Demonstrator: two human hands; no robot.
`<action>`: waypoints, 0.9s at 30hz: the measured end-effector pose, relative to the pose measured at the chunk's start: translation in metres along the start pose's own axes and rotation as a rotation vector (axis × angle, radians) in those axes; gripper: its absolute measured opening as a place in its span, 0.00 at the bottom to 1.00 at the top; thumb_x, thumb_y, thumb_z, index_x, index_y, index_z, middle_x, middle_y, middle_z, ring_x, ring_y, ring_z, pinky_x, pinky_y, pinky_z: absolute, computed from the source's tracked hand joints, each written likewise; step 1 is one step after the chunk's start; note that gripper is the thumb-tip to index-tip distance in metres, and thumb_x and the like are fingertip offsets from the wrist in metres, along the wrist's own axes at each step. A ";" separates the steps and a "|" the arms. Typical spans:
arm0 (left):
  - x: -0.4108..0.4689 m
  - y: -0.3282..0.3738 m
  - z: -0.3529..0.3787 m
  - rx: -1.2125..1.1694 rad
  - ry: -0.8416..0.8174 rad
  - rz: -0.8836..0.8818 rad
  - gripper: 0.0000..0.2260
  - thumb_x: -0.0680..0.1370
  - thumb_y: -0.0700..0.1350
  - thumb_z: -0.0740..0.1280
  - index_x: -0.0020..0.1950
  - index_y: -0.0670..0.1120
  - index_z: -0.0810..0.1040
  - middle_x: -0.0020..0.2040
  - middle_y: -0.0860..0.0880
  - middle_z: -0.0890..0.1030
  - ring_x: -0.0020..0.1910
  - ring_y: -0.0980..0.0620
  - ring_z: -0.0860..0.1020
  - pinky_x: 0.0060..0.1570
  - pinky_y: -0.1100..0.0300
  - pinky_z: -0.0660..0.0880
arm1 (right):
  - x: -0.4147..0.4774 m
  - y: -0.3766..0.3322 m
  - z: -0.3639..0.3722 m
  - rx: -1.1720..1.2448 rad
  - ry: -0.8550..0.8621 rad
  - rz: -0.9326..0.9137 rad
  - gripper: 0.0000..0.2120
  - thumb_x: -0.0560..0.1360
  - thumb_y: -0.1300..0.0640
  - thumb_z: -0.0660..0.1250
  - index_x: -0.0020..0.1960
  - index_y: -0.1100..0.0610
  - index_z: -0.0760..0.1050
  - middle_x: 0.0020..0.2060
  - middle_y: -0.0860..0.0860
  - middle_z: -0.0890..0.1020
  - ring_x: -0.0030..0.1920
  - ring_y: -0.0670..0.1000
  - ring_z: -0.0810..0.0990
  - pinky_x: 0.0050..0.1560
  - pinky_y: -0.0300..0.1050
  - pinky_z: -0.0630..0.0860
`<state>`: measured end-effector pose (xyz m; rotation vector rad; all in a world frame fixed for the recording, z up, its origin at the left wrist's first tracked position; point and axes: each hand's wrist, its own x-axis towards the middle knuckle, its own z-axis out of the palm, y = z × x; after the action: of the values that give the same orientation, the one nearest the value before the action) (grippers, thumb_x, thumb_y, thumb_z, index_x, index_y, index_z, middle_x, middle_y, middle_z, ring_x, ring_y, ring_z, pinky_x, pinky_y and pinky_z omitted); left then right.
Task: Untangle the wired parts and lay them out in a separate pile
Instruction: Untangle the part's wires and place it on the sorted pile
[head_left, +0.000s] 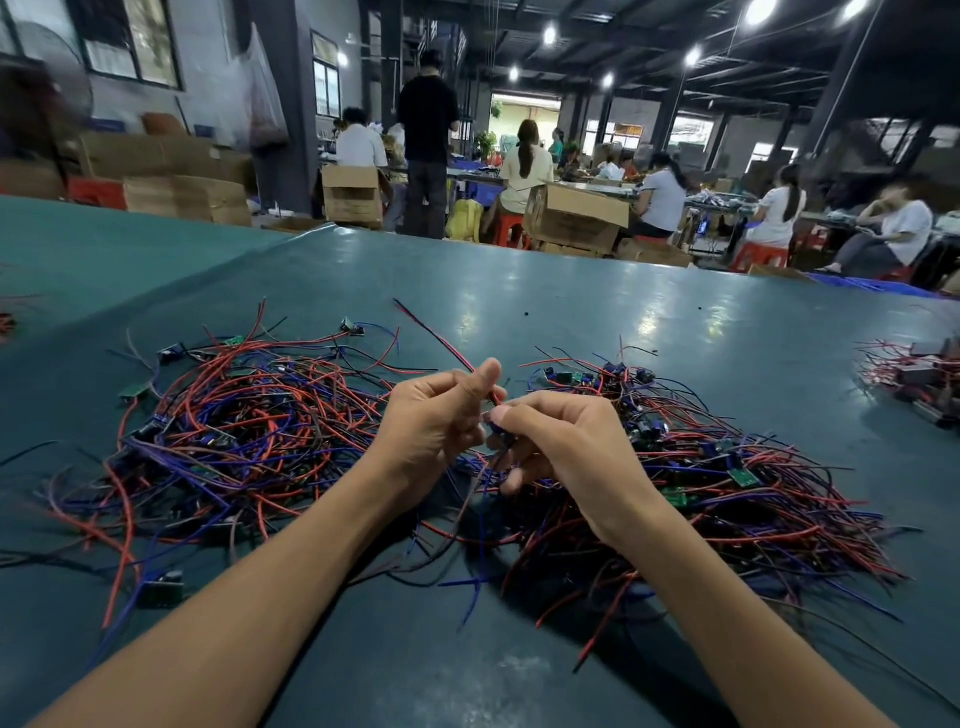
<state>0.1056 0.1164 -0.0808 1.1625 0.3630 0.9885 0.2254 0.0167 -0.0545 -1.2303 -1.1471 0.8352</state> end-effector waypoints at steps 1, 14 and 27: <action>0.000 0.001 0.000 0.004 -0.007 -0.013 0.14 0.70 0.52 0.76 0.37 0.41 0.82 0.26 0.51 0.72 0.25 0.56 0.66 0.30 0.64 0.68 | 0.000 0.000 0.000 -0.010 -0.022 0.011 0.09 0.77 0.62 0.71 0.39 0.62 0.84 0.33 0.62 0.82 0.27 0.57 0.77 0.29 0.46 0.78; 0.005 0.008 -0.010 -0.197 0.213 -0.164 0.12 0.72 0.48 0.74 0.39 0.39 0.80 0.23 0.53 0.65 0.19 0.58 0.60 0.20 0.68 0.59 | -0.009 -0.004 0.020 -0.121 -0.042 -0.099 0.12 0.79 0.63 0.69 0.39 0.64 0.86 0.29 0.62 0.83 0.26 0.56 0.81 0.27 0.43 0.78; 0.015 0.012 -0.025 -0.505 0.353 -0.257 0.16 0.79 0.48 0.71 0.35 0.42 0.74 0.25 0.52 0.63 0.19 0.59 0.56 0.18 0.69 0.55 | -0.019 -0.002 0.019 -0.159 -0.114 -0.138 0.11 0.77 0.64 0.70 0.38 0.63 0.86 0.27 0.59 0.82 0.25 0.56 0.80 0.27 0.43 0.77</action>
<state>0.0905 0.1438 -0.0762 0.4704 0.4940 0.9823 0.2023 0.0034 -0.0569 -1.2294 -1.3970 0.7288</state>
